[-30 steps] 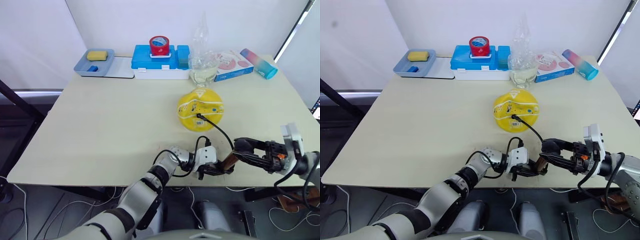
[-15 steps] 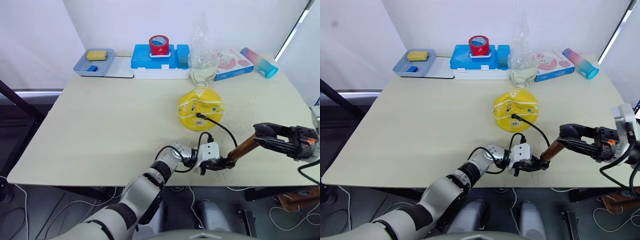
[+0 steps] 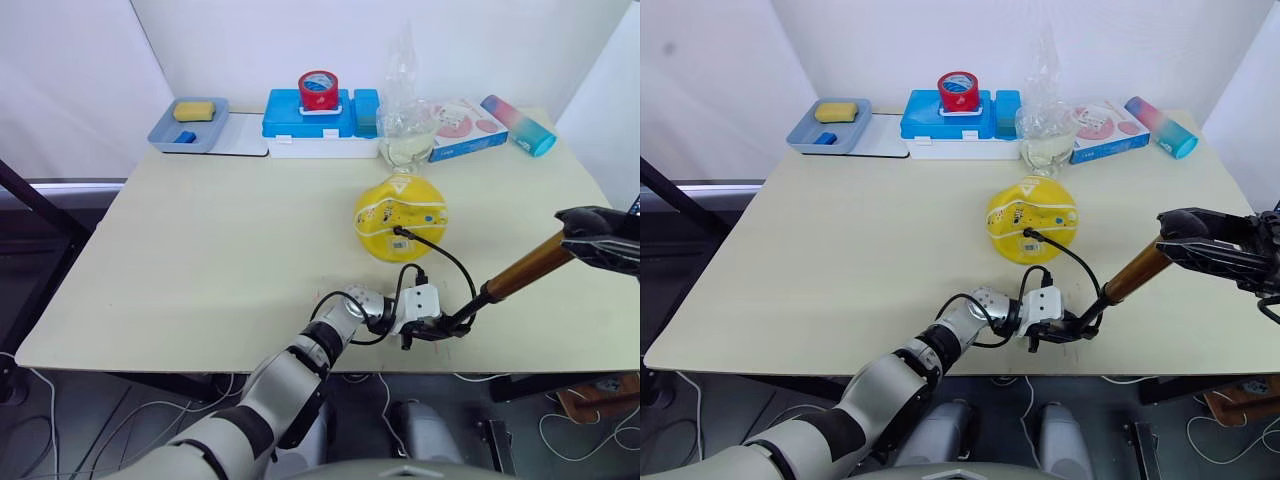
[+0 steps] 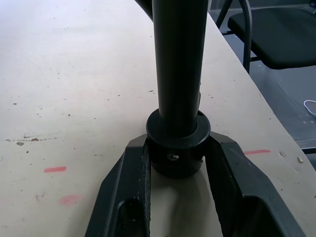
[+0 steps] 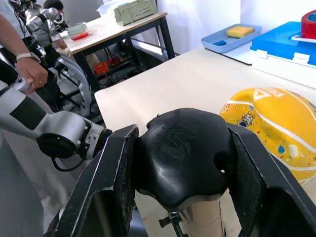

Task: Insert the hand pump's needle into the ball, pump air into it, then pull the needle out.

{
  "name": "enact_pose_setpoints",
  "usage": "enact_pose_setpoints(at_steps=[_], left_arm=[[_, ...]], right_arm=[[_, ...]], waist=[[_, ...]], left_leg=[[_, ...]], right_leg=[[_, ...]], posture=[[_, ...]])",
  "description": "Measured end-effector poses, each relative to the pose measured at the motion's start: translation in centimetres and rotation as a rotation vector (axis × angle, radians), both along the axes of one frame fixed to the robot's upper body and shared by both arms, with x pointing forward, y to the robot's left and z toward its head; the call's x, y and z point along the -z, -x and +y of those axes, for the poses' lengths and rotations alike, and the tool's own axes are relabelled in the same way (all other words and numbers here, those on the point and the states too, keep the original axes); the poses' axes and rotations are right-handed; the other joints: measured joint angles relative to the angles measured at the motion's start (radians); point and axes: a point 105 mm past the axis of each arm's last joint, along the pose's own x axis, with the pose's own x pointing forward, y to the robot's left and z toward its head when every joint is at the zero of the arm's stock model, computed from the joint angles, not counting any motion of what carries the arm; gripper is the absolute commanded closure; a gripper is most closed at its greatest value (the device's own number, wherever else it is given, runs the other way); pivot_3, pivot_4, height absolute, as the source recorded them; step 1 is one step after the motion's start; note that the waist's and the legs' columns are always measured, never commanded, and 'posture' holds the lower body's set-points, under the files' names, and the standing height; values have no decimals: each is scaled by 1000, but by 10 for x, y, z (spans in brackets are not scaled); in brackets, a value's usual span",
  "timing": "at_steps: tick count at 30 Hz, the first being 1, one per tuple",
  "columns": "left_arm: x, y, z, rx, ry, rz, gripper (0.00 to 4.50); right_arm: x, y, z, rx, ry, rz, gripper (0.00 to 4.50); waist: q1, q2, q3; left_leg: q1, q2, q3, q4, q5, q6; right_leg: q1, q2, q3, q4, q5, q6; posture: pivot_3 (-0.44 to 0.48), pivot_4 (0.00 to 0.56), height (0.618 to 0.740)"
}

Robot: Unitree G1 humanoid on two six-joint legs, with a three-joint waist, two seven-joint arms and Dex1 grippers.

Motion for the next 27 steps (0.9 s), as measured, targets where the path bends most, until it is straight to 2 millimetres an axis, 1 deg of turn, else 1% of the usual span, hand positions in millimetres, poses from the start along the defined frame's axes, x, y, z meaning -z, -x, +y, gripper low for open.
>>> enact_pose_setpoints(at_steps=[1,2,3,5,8,11,13,16,20,24,25,27], left_arm=[[1,0,0,-2,-3,4,3397],[2,0,1,-6,-6,10,3397],[2,0,1,-7,-7,11,3397],[3,0,1,-9,-11,14,3397],[3,0,1,-7,-12,13,3397],[4,1,2,-4,-14,11,3397],[4,1,2,-2,-15,8,3397],[4,1,2,0,-14,5,3397],[4,1,2,2,-9,1,3397],[3,3,2,7,0,9,3397],[4,3,3,5,6,19,3397],[3,3,4,-1,20,33,3397]], right_arm=[[4,0,2,4,-1,-10,2547],[13,-1,5,6,-2,-6,2547],[17,-1,6,4,-3,1,2547],[35,-5,12,14,-10,3,2547],[55,-11,18,30,-18,15,2547],[84,-19,30,36,-2,23,2547],[101,-22,34,51,0,28,2547],[114,-24,36,70,-25,19,2547],[114,-24,39,62,-45,-27,2547],[108,-23,39,41,-43,-40,2547],[103,-23,39,27,-35,-45,2547],[86,-23,41,-9,-36,-73,2547]], waist=[[0,-2,-2],[0,-5,-3],[0,-6,-4],[-1,-8,-5],[-1,-8,-5],[-1,-8,-5],[-1,-8,-6],[-1,-8,-5],[-1,-6,-5],[-1,-2,-3],[-2,1,-1],[-3,5,1]], left_leg=[[0,0,0,0,0,0],[1,1,-1,0,0,0],[1,1,-1,0,0,0],[1,1,-1,0,0,0],[2,0,-1,0,0,0],[2,1,-2,0,0,0],[2,0,-2,0,0,0],[2,0,-2,0,0,0],[2,0,-2,0,0,0],[0,0,-1,0,0,0],[-1,0,-1,0,0,0],[-1,0,0,0,0,0]], right_leg=[[0,0,-1,0,0,0],[1,1,-1,0,0,0],[1,1,-1,0,0,0],[2,0,-1,0,0,0],[2,0,-1,0,0,0],[2,1,-2,0,0,0],[2,1,-2,0,0,0],[2,1,-2,0,0,0],[2,1,-2,0,0,0],[0,1,-2,0,0,0],[-1,0,-1,0,0,0],[-1,0,0,0,0,0]], posture=[[0,150,739],[0,150,739],[0,150,739],[0,150,739],[0,150,739],[0,150,739],[0,150,739],[0,150,739],[0,150,739],[0,150,739],[0,150,739],[0,150,739]])
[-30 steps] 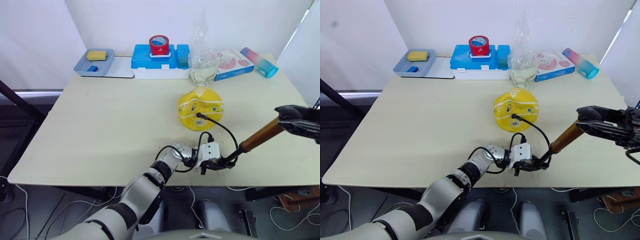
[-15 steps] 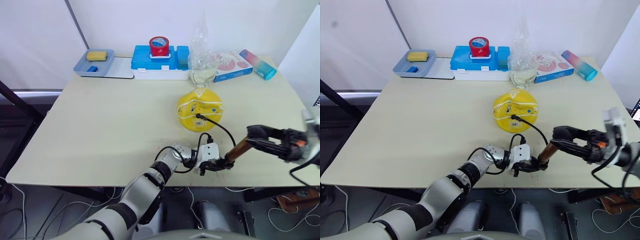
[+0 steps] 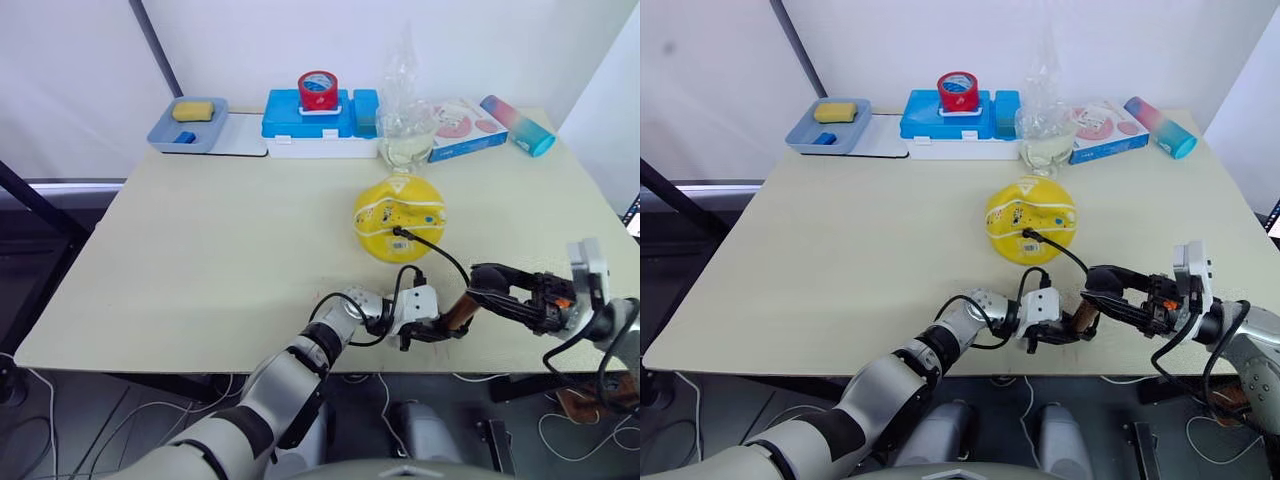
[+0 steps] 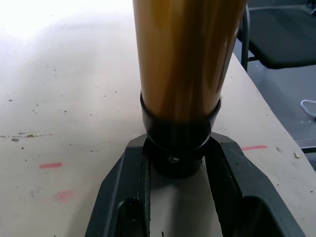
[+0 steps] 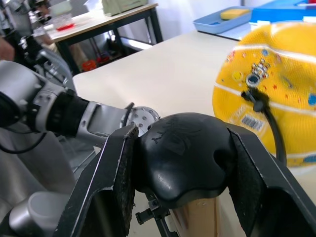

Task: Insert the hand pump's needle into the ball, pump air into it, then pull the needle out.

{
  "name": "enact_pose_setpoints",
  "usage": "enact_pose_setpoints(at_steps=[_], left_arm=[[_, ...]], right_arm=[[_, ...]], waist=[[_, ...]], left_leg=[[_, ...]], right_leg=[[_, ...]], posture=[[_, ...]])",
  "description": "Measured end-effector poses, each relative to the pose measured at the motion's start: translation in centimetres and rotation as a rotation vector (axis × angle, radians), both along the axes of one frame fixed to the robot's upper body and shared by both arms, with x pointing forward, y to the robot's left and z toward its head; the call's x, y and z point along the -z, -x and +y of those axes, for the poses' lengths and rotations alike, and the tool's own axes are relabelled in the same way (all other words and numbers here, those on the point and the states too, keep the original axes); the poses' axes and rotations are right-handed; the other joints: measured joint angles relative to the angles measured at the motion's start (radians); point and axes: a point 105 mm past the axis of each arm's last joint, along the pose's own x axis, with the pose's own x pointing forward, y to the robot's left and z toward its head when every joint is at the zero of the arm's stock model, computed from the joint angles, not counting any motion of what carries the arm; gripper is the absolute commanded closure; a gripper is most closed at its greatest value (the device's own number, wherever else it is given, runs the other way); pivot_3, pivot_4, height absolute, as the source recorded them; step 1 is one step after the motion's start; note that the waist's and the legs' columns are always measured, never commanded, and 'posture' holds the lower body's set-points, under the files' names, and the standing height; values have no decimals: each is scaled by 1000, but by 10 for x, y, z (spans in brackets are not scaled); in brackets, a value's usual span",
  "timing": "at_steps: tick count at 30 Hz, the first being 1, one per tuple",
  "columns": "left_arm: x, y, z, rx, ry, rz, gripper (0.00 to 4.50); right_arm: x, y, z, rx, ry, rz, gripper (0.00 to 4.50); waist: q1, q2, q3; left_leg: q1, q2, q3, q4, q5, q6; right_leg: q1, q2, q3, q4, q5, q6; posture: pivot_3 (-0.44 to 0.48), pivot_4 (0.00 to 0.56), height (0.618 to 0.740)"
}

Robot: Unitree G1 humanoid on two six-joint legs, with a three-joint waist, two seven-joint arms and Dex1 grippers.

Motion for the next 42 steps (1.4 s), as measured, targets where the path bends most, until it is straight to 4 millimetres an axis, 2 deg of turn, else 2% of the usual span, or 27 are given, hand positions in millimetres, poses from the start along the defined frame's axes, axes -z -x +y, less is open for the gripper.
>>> enact_pose_setpoints(at_steps=[3,8,9,18,22,28,31,35,36,37,40,42], left_arm=[[0,1,2,0,14,6,3397],[0,1,5,5,17,6,3397],[0,-1,9,2,15,5,3397],[0,-3,18,2,14,8,3397],[-1,-3,18,1,22,3,3397],[1,1,13,2,30,15,3397],[2,1,11,-5,28,20,3397],[2,2,8,-4,25,19,3397],[3,4,5,4,22,13,3397],[3,4,5,5,22,12,3397],[3,6,1,15,18,-3,3397],[3,6,0,11,16,-6,3397]], right_arm=[[-22,2,2,-39,-2,-37,2546],[-34,2,6,-57,-12,-42,2546],[-47,0,10,-73,-20,-67,2546],[-68,-3,16,-90,-51,-79,2546],[-70,-4,16,-89,-57,-77,2546],[-58,7,18,-64,-75,-120,2546],[-32,7,17,-19,-60,-95,2546],[-10,4,16,21,-38,-67,2546],[6,4,14,51,-33,-39,2546],[8,4,14,54,-32,-36,2546],[31,6,7,112,-23,1,2547],[35,8,5,123,-34,-16,2547]], waist=[[2,0,0],[1,0,1],[1,0,1],[2,1,1],[2,1,1],[5,-1,0],[9,-3,-2],[12,-3,-3],[19,-3,-3],[21,-3,-3],[32,-2,-3],[30,-2,-4]], left_leg=[[0,0,-1,-1,0,0],[-1,0,0,-1,0,0],[-1,0,0,-1,0,0],[-2,0,0,-1,0,0],[-2,0,0,-1,0,0],[-1,0,-1,-2,0,0],[1,-1,-1,-1,0,1],[2,-2,-1,-1,0,1],[2,-2,-3,-1,0,1],[2,-2,-3,-1,0,1],[2,-4,-4,-1,-1,1],[4,-4,-3,-1,-2,3]], right_leg=[[0,0,-1,0,0,0],[-1,0,0,0,0,0],[-1,0,0,0,0,0],[-2,0,1,0,0,0],[-2,0,1,0,0,0],[-1,0,-1,-1,0,0],[1,-1,-1,-2,0,0],[3,-2,-2,-1,0,0],[4,-2,-3,-2,-1,1],[4,-2,-3,-2,-1,1],[5,-2,-3,-2,-1,1],[7,-3,-2,-3,-1,2]], posture=[[0,150,739],[0,150,739],[0,150,739],[0,150,739],[0,150,739],[0,150,739],[0,150,739],[0,150,739],[0,150,739],[0,150,739],[0,150,739],[0,150,739]])
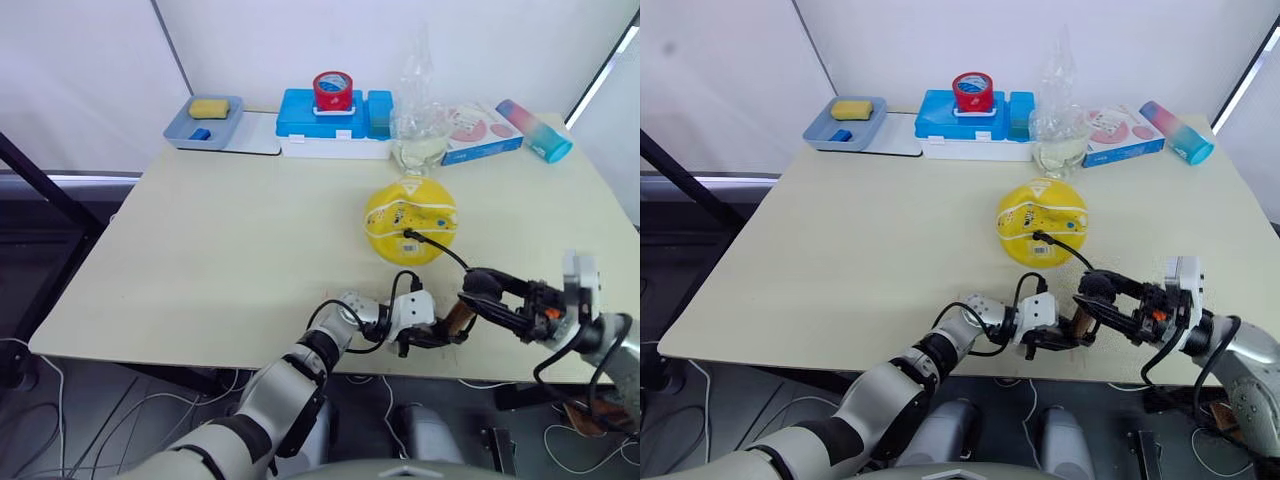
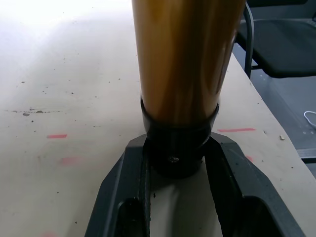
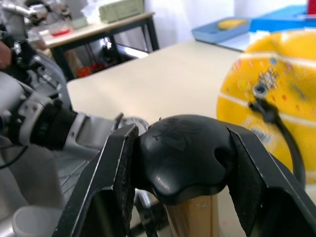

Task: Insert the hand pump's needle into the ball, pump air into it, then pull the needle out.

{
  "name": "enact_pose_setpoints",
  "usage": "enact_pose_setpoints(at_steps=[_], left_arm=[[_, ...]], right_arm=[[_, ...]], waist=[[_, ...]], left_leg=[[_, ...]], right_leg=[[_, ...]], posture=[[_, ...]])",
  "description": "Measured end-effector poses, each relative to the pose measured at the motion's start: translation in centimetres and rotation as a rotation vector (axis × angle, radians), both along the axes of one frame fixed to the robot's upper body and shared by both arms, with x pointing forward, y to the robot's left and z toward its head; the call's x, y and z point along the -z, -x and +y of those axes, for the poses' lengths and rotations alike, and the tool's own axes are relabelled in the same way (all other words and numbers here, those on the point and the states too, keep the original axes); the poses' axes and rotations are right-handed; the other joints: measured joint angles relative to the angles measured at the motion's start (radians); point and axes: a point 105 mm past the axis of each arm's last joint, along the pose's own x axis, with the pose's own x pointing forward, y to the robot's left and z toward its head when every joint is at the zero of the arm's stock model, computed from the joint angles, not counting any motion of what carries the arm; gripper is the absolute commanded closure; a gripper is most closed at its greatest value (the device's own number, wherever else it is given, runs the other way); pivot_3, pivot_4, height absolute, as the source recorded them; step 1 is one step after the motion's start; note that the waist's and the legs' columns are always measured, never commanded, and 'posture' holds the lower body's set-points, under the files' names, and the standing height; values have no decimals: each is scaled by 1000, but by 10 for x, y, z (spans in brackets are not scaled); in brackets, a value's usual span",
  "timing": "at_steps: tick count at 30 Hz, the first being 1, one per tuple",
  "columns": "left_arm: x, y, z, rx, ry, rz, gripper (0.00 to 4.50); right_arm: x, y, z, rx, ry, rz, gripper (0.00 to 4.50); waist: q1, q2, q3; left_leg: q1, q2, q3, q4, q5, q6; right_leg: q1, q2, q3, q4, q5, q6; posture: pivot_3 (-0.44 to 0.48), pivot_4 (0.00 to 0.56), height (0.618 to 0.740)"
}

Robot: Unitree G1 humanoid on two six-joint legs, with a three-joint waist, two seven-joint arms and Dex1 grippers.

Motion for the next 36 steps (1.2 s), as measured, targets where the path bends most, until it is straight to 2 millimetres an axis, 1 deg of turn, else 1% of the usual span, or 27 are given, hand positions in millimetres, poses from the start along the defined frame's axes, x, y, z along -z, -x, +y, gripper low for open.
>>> enact_pose_setpoints(at_steps=[4,8,10,15,17,19,21,22,25,31,36], left_arm=[[0,-1,0,-3,-7,-7,3397],[-2,-2,-1,7,-12,-17,3397],[-2,-2,-2,11,-15,-22,3397],[-2,-2,-3,12,-21,-32,3397],[-2,-2,-3,12,-22,-34,3397],[-2,-2,-3,13,-23,-35,3397],[-2,-2,-3,13,-23,-37,3397],[-2,-2,-3,14,-23,-37,3397],[-2,-2,-3,15,-25,-37,3397],[-2,-1,-4,20,-24,-44,3397],[-1,-1,-5,25,-31,-68,3397]], right_arm=[[0,2,-2,4,-12,-18,2547],[-7,4,-14,3,-6,36,2547],[-22,5,-19,-8,-11,30,2547],[-65,8,-21,-52,-32,-8,2546],[-76,10,-23,-60,-29,-15,2546],[-83,11,-24,-65,-23,-16,2546],[-96,10,-24,-67,-32,-18,2546],[-98,10,-24,-68,-31,-21,2546],[-119,12,-23,-80,-16,-35,2546],[-123,11,-20,-64,-10,14,2547],[-120,19,-18,-70,45,9,2547]], waist=[[-1,-2,-1],[-2,0,0],[-2,0,0],[-1,-1,1],[-2,-1,1],[-2,-1,1],[-2,0,1],[-2,0,1],[-2,0,2],[-1,-1,2],[1,-2,1]], left_leg=[[0,0,0,1,0,0],[-1,0,0,2,0,0],[-2,0,0,1,-1,1],[-2,0,0,2,-1,1],[-2,0,0,2,-1,1],[-2,0,0,2,-1,1],[-2,0,1,2,-1,1],[-2,0,1,2,-1,1],[-3,0,0,2,-1,1],[-4,0,0,2,-1,2],[-4,0,0,2,-2,3]], right_leg=[[1,0,0,0,-1,1],[0,-1,0,0,-1,1],[0,-1,0,0,-1,1],[0,-1,-1,-1,-1,1],[0,-1,-1,-1,-1,1],[0,-1,-1,-1,-1,1],[0,-2,0,-1,-1,1],[0,-2,0,-1,-1,1],[0,-2,-1,-1,-1,1],[-1,-2,-2,-2,-1,1],[0,-2,-2,-4,-1,1]], posture=[[0,150,739],[0,150,739],[0,150,739],[0,150,739],[0,150,739],[0,150,739],[0,150,739],[0,150,739],[0,150,739],[0,150,739],[0,150,739]])
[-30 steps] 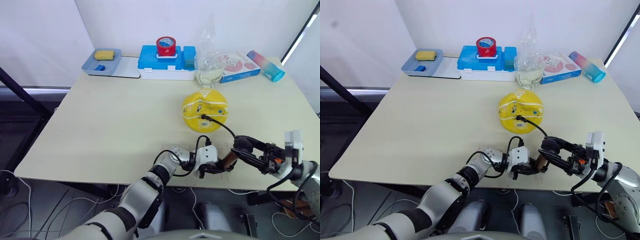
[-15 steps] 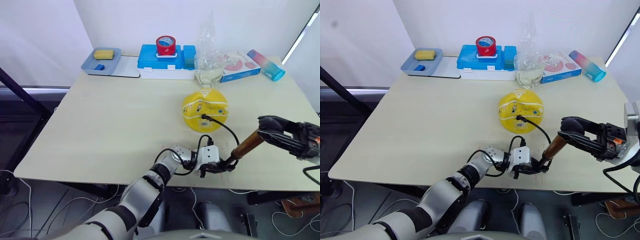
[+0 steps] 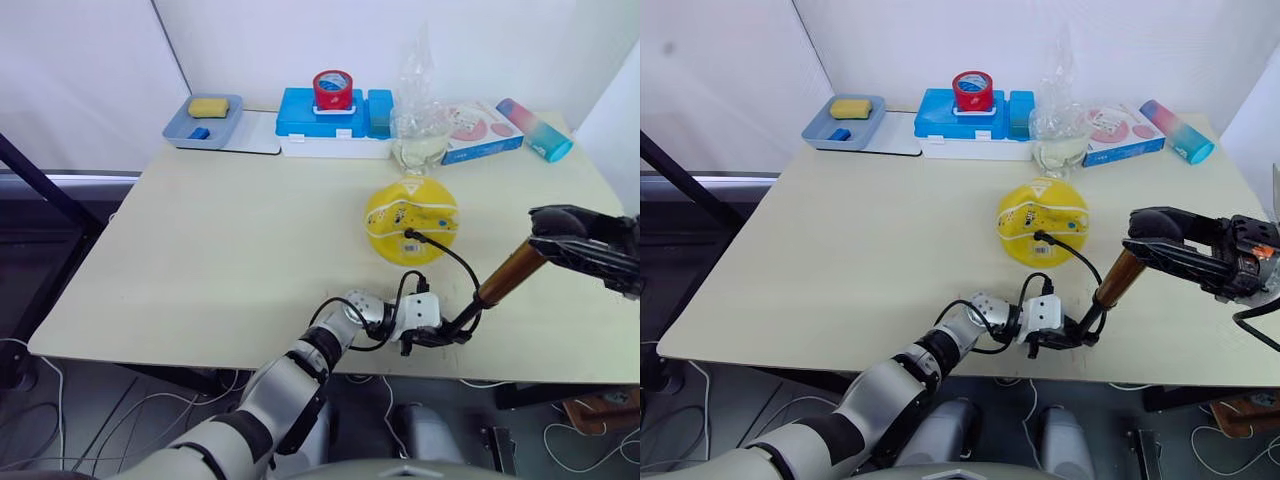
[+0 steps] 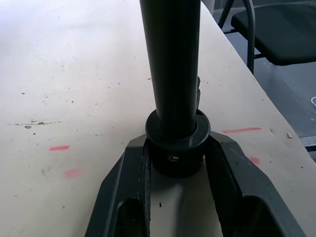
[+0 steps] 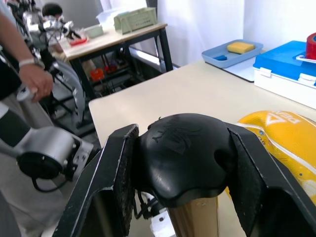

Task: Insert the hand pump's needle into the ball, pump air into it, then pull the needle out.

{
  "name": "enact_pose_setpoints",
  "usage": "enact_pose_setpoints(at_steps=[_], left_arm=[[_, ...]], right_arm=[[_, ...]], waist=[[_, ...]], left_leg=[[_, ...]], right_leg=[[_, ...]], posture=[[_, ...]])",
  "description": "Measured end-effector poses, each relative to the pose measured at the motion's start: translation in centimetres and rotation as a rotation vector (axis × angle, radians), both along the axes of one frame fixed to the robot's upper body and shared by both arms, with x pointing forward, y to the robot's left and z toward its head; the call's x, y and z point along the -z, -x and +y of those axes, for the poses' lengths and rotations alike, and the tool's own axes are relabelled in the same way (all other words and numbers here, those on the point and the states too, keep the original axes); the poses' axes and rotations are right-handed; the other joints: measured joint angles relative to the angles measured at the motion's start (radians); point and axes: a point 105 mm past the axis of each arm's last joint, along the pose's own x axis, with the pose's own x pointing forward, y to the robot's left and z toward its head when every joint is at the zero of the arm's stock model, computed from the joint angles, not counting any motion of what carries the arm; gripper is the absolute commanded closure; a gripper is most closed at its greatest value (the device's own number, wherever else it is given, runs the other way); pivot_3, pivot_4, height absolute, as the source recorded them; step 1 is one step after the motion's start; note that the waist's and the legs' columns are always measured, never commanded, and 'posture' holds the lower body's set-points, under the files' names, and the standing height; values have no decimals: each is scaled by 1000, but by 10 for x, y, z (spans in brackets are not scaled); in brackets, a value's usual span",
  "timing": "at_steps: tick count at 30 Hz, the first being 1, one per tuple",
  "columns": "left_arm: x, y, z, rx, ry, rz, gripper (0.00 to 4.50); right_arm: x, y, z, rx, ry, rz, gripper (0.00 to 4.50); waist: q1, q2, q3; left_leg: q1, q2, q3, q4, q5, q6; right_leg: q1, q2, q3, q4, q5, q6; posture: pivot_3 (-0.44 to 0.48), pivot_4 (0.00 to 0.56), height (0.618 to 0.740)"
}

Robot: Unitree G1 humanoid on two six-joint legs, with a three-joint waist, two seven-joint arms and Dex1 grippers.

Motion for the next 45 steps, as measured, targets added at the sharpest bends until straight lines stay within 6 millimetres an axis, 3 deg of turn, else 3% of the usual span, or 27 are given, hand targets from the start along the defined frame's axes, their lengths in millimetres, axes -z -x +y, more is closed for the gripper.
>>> enact_pose_setpoints(at_steps=[5,17,22,29,35,42,45], left_arm=[[2,-1,-1,-4,-16,-16,3397],[2,-1,-1,4,-26,-51,3397],[2,-1,-1,2,-27,-52,3397],[1,-1,-1,7,-23,-58,3397],[1,-1,-2,7,-20,-60,3397],[1,-1,-2,9,-21,-60,3397],[0,-1,-2,12,-19,-62,3397]], right_arm=[[20,0,2,8,11,37,2547],[111,-6,12,65,112,121,2548],[119,-9,16,62,114,69,2561],[106,-9,10,58,95,106,2561],[50,-6,6,4,70,66,2561],[-1,3,3,-22,76,42,2561],[-8,3,2,-20,85,76,2561]], waist=[[0,-7,-4],[-1,-9,-6],[-2,-8,-7],[-2,-6,-5],[-2,-4,-3],[-2,-4,-3],[-2,-5,-2]], left_leg=[[1,0,-1,2,-1,-1],[1,0,-1,4,-3,-5],[2,0,-1,4,-3,-5],[0,0,-1,5,-3,-5],[-1,0,-1,5,-3,-4],[-2,0,-1,5,-3,-4],[-5,0,-1,5,-4,-4]], right_leg=[[2,-1,-1,-1,0,0],[3,-1,-2,0,0,0],[4,-1,-2,0,0,0],[3,-2,-2,0,0,-1],[2,-2,-3,-1,-1,-1],[2,-5,-5,-2,-1,-1],[-1,-10,-11,-2,-1,-1]], posture=[[0,150,739],[0,150,739],[0,150,739],[0,150,739],[0,150,739],[0,150,739],[0,150,739]])
